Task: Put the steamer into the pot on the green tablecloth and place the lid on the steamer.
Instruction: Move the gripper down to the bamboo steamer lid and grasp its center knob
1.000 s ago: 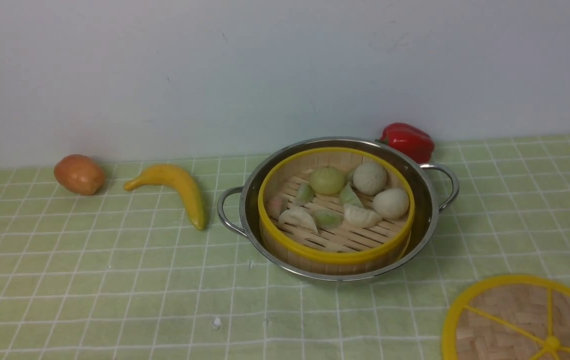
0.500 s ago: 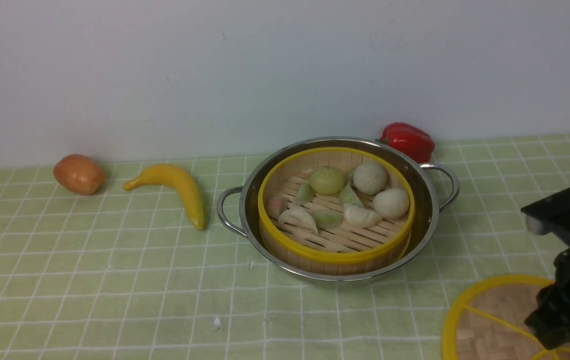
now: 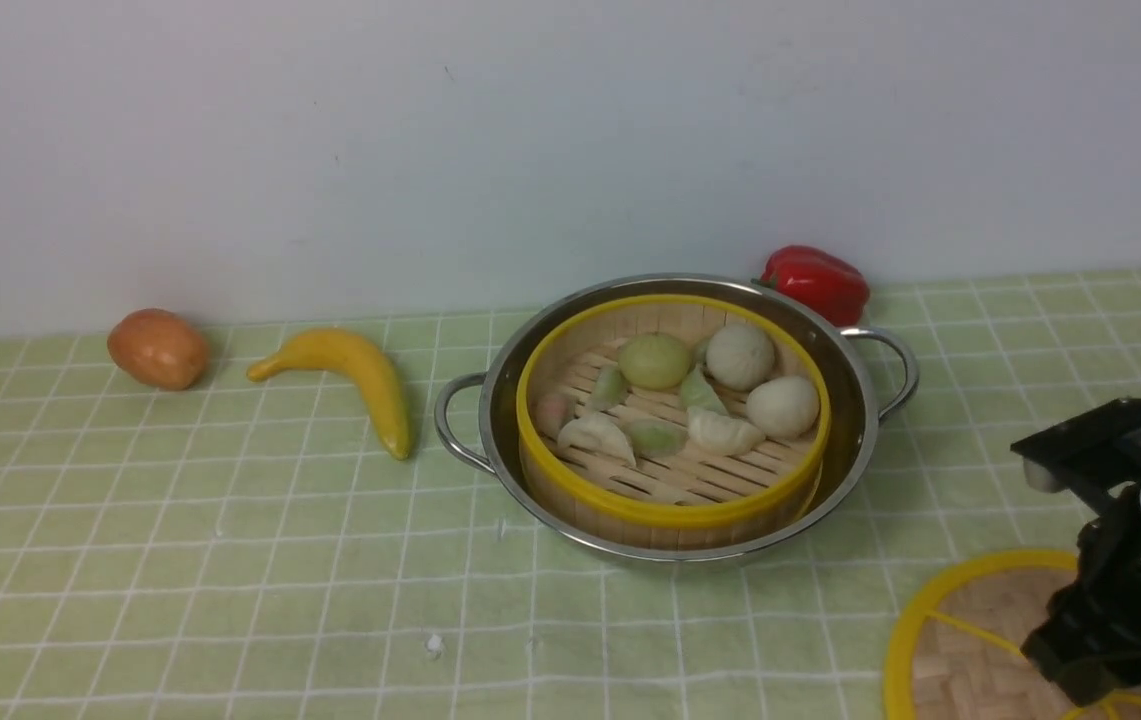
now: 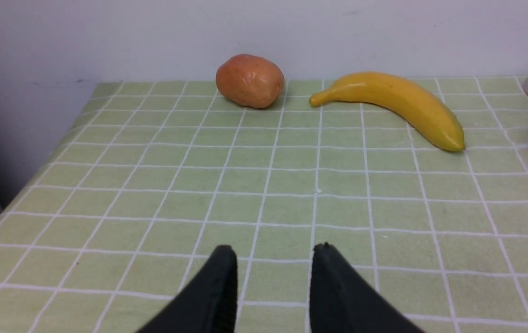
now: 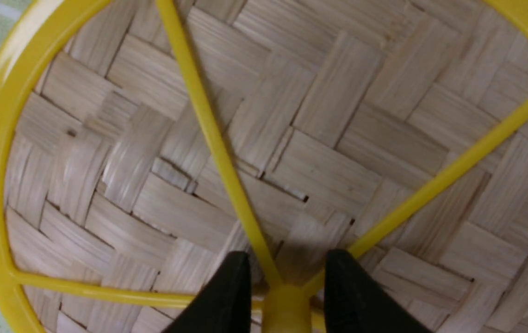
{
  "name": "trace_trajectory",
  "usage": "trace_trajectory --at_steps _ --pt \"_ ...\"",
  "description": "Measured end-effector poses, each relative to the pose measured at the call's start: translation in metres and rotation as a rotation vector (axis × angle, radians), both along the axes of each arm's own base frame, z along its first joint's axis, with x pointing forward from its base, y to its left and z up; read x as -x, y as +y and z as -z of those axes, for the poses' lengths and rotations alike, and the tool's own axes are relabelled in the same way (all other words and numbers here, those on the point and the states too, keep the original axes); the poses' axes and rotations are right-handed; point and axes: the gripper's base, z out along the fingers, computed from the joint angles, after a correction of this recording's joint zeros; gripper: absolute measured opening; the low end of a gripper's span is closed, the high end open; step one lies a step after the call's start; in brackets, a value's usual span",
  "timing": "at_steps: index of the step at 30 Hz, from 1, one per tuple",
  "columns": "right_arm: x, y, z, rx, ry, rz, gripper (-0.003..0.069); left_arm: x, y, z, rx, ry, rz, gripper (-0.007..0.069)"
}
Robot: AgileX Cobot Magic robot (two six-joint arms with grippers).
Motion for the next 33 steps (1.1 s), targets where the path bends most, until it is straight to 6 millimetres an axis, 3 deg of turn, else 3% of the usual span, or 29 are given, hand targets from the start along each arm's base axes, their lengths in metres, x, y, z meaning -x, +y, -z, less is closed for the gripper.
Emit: trace_trajectory --at_steps 5,23,31,33 --pt "0.003 -0.001 0.000 0.013 0.031 0.023 0.0146 0.000 0.000 0.000 0.000 0.000 0.000 0.0222" --pt "0.004 -0.003 -0.006 0.035 0.020 0.028 0.0147 0.000 0.000 0.000 -0.001 0.000 0.000 0.0223" --pt "0.018 -0.010 -0.053 0.061 -0.088 0.026 0.0147 0.000 0.000 0.000 -0.001 0.000 0.000 0.0223" --pt "0.021 -0.011 -0.075 0.057 -0.145 0.027 0.0147 0.000 0.000 0.000 -0.001 0.000 0.000 0.0223"
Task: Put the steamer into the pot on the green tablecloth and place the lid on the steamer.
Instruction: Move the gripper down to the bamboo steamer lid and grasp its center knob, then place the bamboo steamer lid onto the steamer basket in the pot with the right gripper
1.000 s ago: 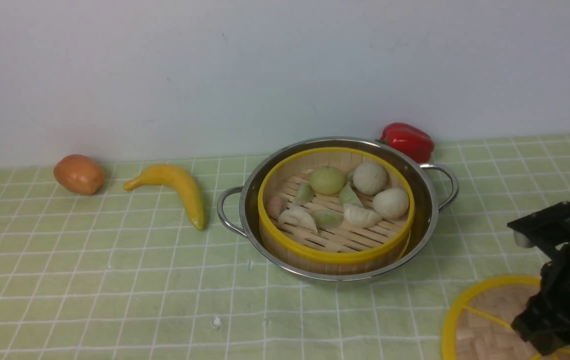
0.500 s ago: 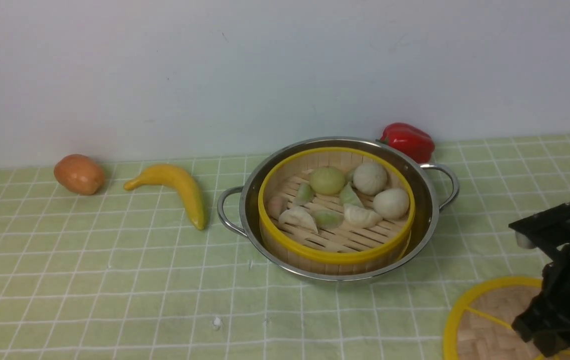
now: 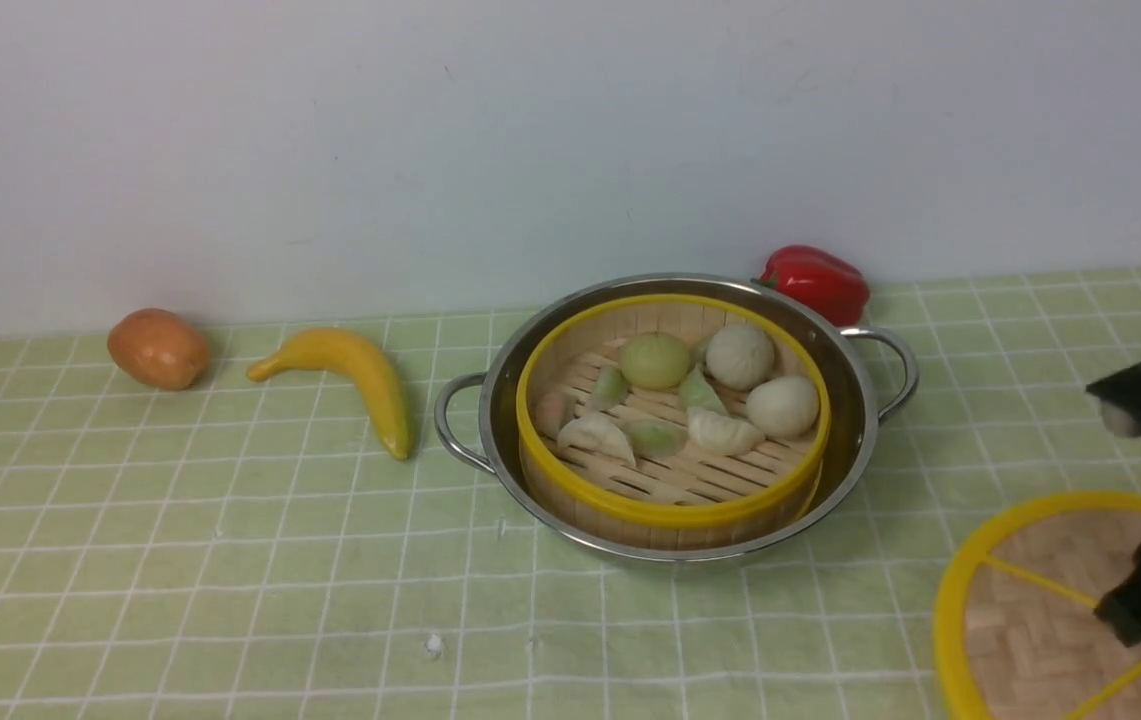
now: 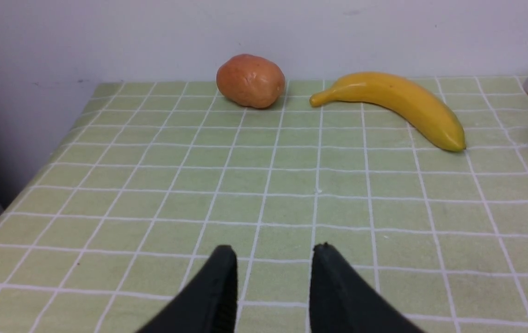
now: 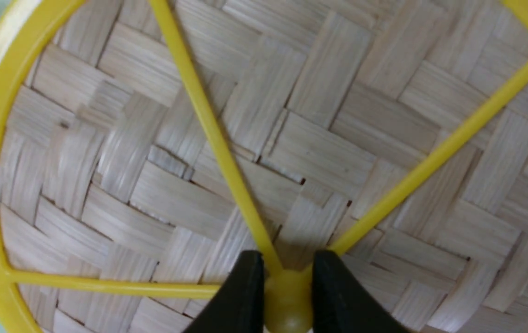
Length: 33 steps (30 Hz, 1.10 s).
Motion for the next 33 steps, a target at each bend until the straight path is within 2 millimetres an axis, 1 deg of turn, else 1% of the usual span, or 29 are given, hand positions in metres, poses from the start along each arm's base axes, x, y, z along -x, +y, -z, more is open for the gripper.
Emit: trace_trajectory --at_steps 1,3,6,8,9,10,11,13,14,15,16,18,19,20,21,24,25,27,28,30,33 --pt "0.000 0.000 0.000 0.000 0.002 0.000 0.0147 0.000 0.000 0.000 0.000 0.000 0.000 0.0223" --pt "0.000 0.001 -0.028 -0.026 -0.101 -0.012 0.0147 0.000 0.000 0.000 0.000 0.000 0.000 0.0223" --pt "-0.003 0.010 -0.047 -0.070 -0.165 -0.058 0.0147 0.000 0.000 0.000 -0.001 0.000 0.000 0.0223" --pt "-0.008 0.023 -0.060 -0.124 -0.217 -0.119 0.0147 0.000 0.000 0.000 -0.001 0.000 0.000 0.0223" --pt "-0.014 0.033 -0.067 -0.155 -0.246 -0.165 0.0147 0.000 0.000 0.000 -0.001 0.000 0.000 0.0223" --pt "-0.014 0.035 -0.067 -0.159 -0.247 -0.173 0.0147 0.000 0.000 0.000 -0.001 0.000 0.000 0.0223" --pt "-0.022 0.049 -0.073 -0.184 -0.274 -0.228 0.0147 0.000 0.000 0.000 -0.001 0.000 0.000 0.0223" --pt "-0.032 0.064 -0.073 -0.192 -0.281 -0.281 0.0147 0.000 0.000 0.000 -0.001 0.000 0.000 0.0223" --pt "-0.043 0.081 -0.076 -0.196 -0.299 -0.336 0.0147 0.000 0.000 0.000 -0.001 0.000 0.000 0.0227" --pt "-0.046 0.086 -0.073 -0.193 -0.295 -0.349 0.0147 0.000 0.000 0.000 -0.001 0.000 0.000 0.0229" --pt "-0.061 0.106 -0.072 -0.189 -0.315 -0.397 0.0147 0.000 0.000 0.000 -0.001 0.000 0.000 0.0232" --pt "-0.077 0.124 -0.074 -0.178 -0.348 -0.437 0.0147 0.000 0.000 0.000 0.000 0.000 0.000 0.0233" --pt "-0.082 0.129 -0.071 -0.171 -0.343 -0.447 0.0147 0.000 0.000 0.000 0.000 0.000 0.000 0.0234" --pt "-0.093 0.138 -0.069 -0.164 -0.351 -0.461 0.0147 0.000 0.000 0.000 0.000 0.000 0.000 0.0239" --pt "-0.096 0.140 -0.068 -0.165 -0.351 -0.462 0.0147 0.000 0.000 0.000 0.000 0.000 0.000 0.0240" --pt "-0.119 0.154 -0.062 -0.157 -0.345 -0.485 0.0147 0.000 0.000 0.000 0.000 0.000 0.000 0.0242" --pt "-0.130 0.160 -0.054 -0.149 -0.327 -0.497 0.0147 0.000 0.000 0.000 0.000 0.000 0.000 0.0242" --pt "-0.142 0.166 -0.047 -0.143 -0.321 -0.513 0.0147 0.000 0.000 0.000 0.000 0.000 0.000 0.0242" --pt "-0.143 0.166 -0.046 -0.143 -0.321 -0.516 0.0147 0.000 0.000 0.000 0.000 0.000 0.000 0.0242" --pt "-0.152 0.172 -0.040 -0.139 -0.325 -0.532 0.0147 0.000 0.000 0.000 0.001 0.000 0.000 0.0242" --pt "-0.160 0.179 -0.032 -0.136 -0.317 -0.543 0.0147 0.000 0.000 0.000 0.001 0.000 0.000 0.0242"
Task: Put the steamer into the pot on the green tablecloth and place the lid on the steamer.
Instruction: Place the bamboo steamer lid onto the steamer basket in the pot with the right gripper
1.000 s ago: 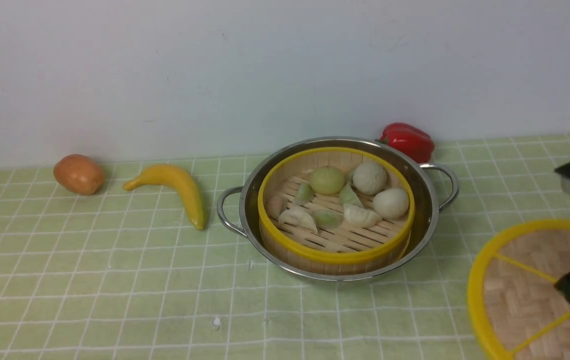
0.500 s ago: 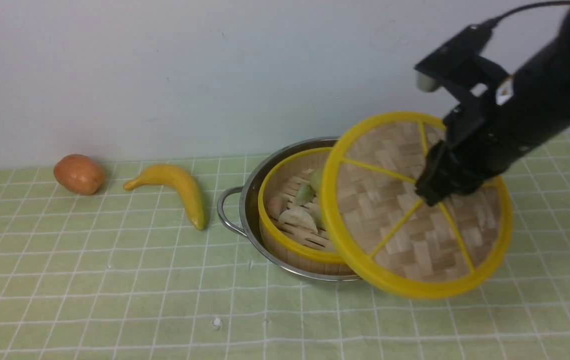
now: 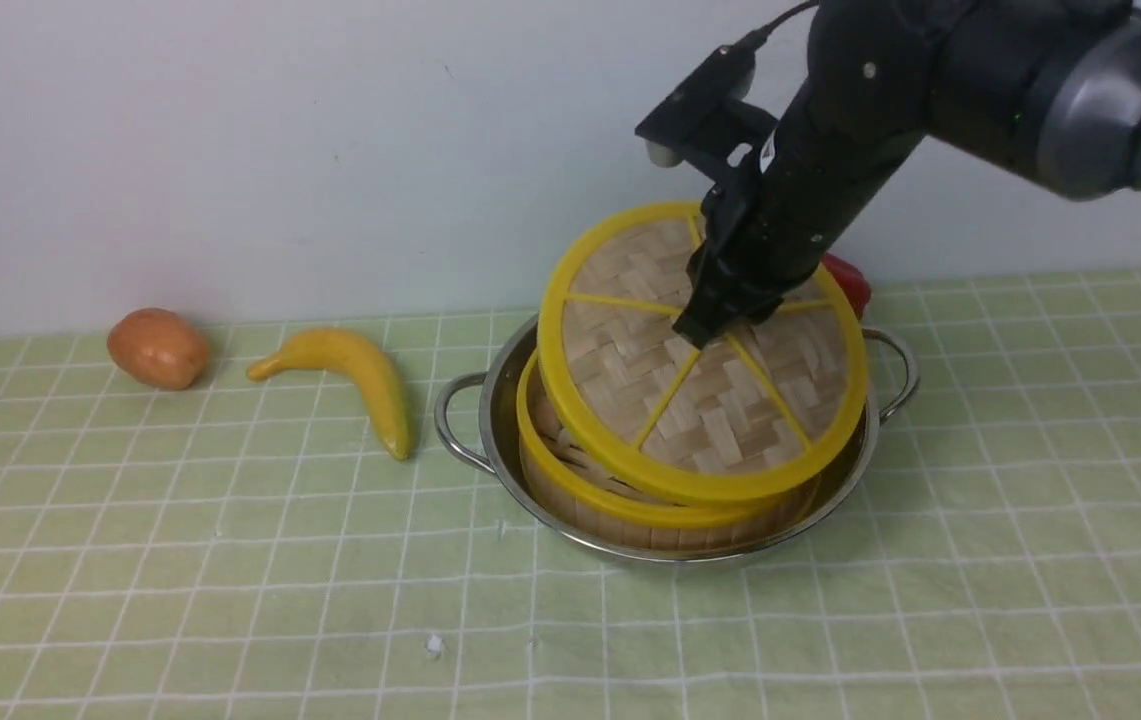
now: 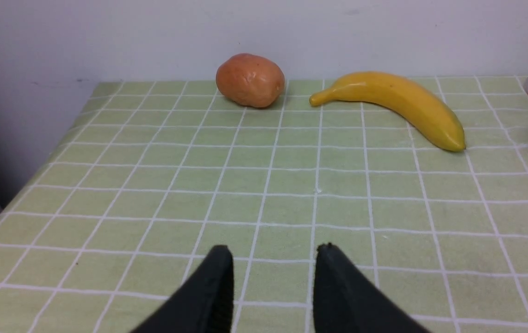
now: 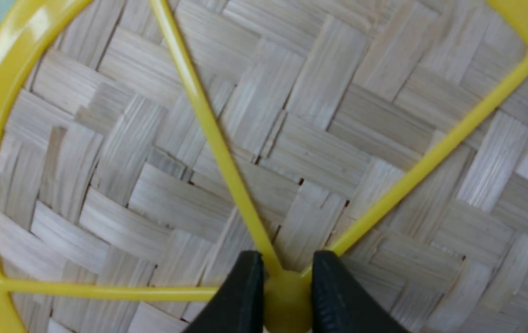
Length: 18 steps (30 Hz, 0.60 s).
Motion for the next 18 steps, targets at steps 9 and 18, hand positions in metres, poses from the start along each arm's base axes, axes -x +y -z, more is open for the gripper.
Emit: trace_trajectory --at_steps 9,18 --pt "-0.002 0.004 0.007 -0.008 0.021 -0.010 0.0147 0.000 0.000 0.000 -0.001 0.000 0.000 0.0242" --pt "-0.006 0.010 0.013 -0.055 0.008 -0.030 0.0147 0.000 0.000 0.000 -0.002 0.000 0.000 0.0242"
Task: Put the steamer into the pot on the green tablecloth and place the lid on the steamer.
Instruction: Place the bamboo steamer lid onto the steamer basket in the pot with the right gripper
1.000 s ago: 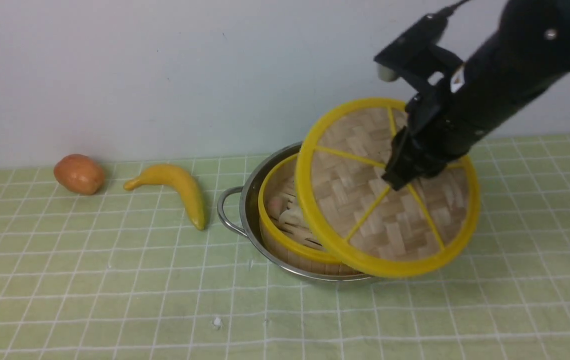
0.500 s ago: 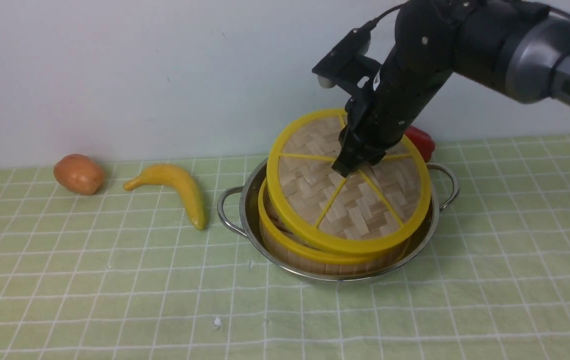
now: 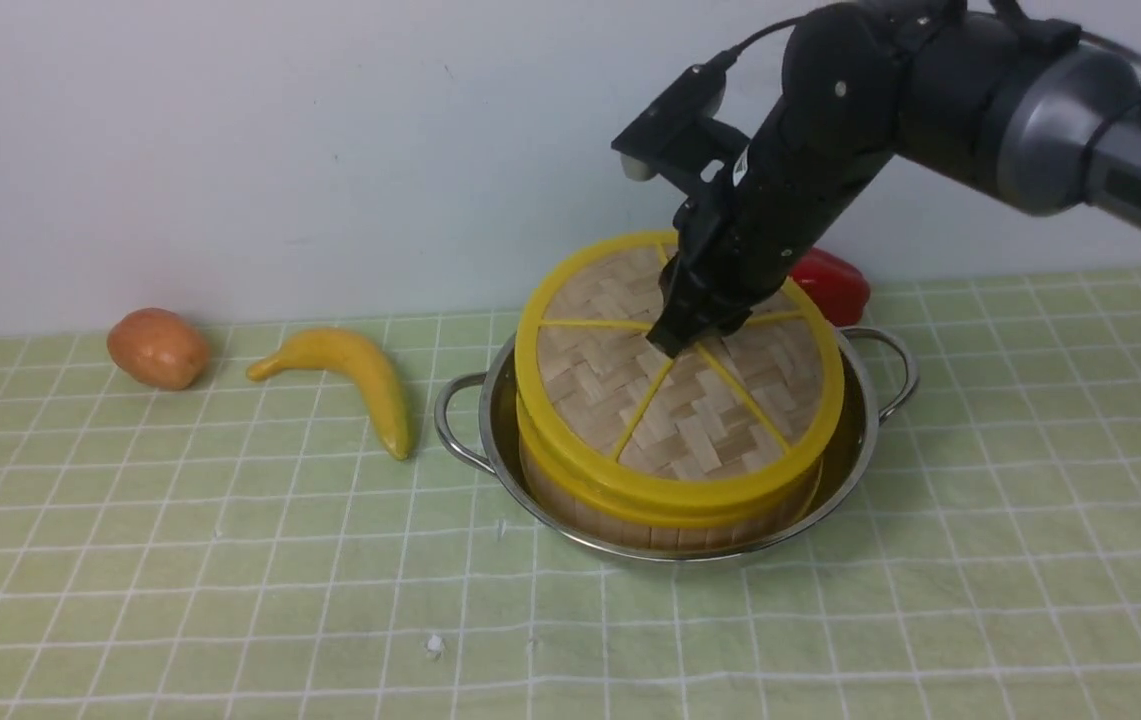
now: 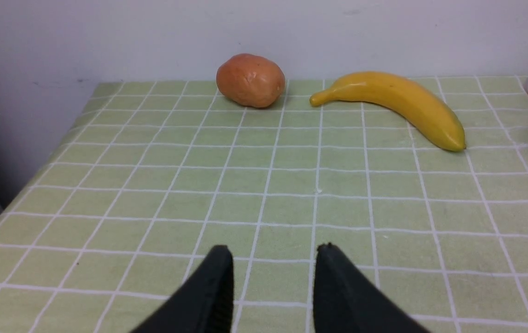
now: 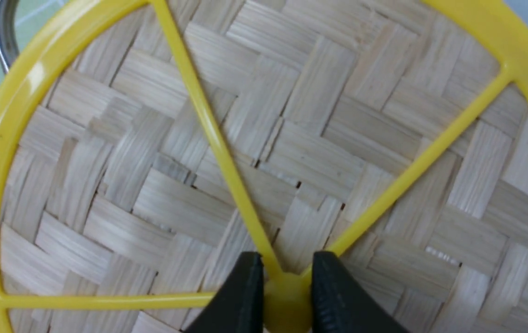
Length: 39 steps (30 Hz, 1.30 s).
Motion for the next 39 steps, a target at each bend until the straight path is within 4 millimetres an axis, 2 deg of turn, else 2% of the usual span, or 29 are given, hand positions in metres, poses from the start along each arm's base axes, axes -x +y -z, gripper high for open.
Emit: trace_trajectory --at_steps 13,18,31,39 --pt "-0.008 0.005 0.016 -0.016 -0.005 0.007 0.0147 0.000 0.000 0.000 0.000 0.000 0.000 0.0243" --pt "-0.012 0.007 0.029 -0.013 0.010 0.010 0.0146 0.000 0.000 0.000 0.000 0.000 0.000 0.0243" --pt "-0.014 0.007 0.027 -0.013 -0.015 0.014 0.0146 0.000 0.000 0.000 0.000 0.000 0.000 0.0243" --pt "-0.019 0.000 0.027 -0.030 -0.016 0.048 0.0146 0.000 0.000 0.000 0.000 0.000 0.000 0.0243"
